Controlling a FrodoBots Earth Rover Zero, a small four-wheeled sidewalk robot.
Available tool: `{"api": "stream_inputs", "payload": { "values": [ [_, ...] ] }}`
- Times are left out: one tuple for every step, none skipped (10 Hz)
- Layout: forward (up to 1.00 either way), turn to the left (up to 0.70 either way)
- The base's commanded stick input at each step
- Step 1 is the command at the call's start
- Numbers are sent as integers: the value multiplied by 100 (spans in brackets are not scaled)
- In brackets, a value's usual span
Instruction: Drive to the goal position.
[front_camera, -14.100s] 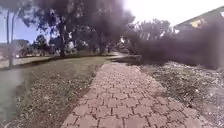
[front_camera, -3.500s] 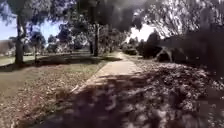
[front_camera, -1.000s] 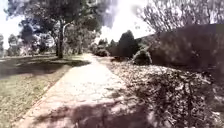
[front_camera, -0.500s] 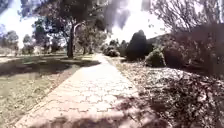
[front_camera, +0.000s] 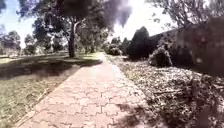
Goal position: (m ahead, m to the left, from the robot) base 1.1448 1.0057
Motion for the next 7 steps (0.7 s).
{"api": "stream_inputs", "payload": {
  "values": [
    [58, 0],
    [58, 0],
    [59, 2],
    [58, 1],
    [58, 0],
    [58, 18],
    [58, 38]
  ]
}}
